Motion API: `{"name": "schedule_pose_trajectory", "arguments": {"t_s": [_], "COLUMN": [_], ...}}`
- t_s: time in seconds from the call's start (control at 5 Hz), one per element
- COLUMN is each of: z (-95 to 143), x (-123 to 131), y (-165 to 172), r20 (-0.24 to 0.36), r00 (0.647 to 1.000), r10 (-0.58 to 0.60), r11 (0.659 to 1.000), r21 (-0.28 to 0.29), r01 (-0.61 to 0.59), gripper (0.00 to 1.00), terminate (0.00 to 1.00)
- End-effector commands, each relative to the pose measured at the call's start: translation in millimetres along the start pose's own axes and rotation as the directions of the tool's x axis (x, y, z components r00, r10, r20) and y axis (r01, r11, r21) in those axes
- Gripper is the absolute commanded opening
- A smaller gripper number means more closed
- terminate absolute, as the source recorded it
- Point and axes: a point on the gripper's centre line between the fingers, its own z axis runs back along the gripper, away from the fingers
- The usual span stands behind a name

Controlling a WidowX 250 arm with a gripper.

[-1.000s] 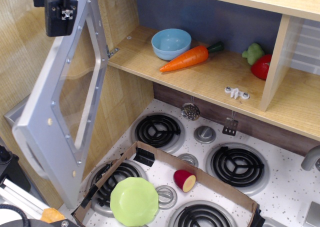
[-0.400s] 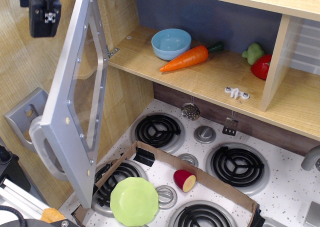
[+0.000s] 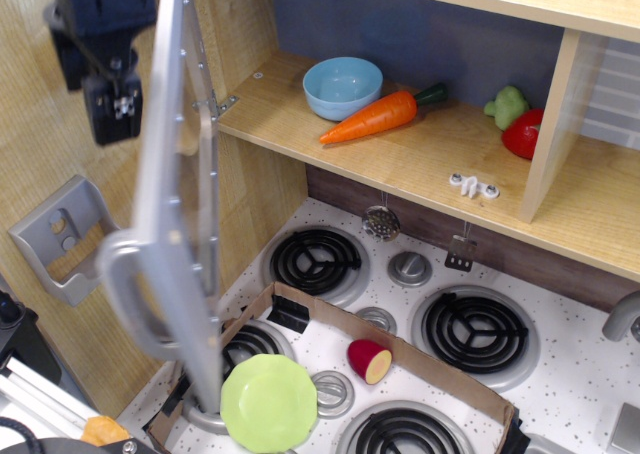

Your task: Close microwave

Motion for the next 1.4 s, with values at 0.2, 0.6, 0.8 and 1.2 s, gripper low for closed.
{"name": "schedule_pose_trajectory", "arguments": {"t_s": [0.2,0.6,0.8,1.2], "z": [18,29,20,8], "x": [29,66,82,114], "y": [-10,-21,-31,-48], "r20": [0.317,0.433,0.472,0.516], "r00": [0.948,0.902,0.882,0.857], "r10": [0.008,-0.005,0.001,0.001], "r11": [0.997,0.995,0.996,0.998], "r21": [0.065,0.093,0.076,0.057], "r01": [-0.03,-0.039,-0.042,-0.035], "gripper": [1.0,1.0,1.0,1.0], "terminate": [0.0,0.0,0.0,0.0]}}
